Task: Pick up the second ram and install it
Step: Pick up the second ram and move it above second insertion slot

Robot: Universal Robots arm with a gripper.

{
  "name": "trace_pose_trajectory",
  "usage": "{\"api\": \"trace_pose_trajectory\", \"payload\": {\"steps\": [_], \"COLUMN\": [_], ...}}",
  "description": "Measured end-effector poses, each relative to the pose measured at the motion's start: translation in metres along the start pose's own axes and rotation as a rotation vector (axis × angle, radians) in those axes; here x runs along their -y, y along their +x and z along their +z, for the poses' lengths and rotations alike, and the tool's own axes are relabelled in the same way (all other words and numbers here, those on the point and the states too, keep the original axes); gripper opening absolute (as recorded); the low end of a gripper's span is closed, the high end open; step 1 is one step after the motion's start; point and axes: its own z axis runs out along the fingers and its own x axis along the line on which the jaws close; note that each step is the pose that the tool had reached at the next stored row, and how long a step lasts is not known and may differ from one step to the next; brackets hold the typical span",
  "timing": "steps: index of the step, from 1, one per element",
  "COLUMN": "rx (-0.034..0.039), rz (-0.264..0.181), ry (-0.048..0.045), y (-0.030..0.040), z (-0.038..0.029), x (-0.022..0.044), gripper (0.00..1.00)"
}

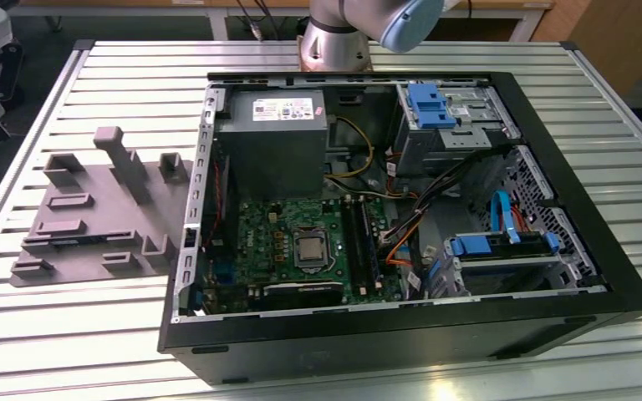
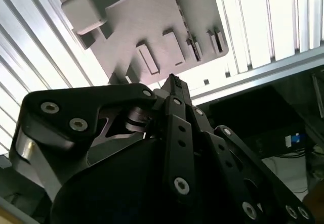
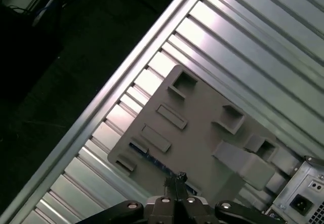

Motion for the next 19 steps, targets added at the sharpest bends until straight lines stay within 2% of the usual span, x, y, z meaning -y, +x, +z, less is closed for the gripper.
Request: {"api": "trace_pose_trajectory", "payload": {"steps": [4, 12, 19], "rx": [-0.003, -0.0076, -0.0079], "rz": [-0.07, -0.179, -0.186], "ry": [0.0007, 0.0019, 0.002], "y": [0.0, 0.0004, 0.0007], "z": [0.0008, 0.0018, 0.0018], "x": [0.0, -0.0002, -0.0004], "gripper": [0.11, 0.11, 0.11]}}
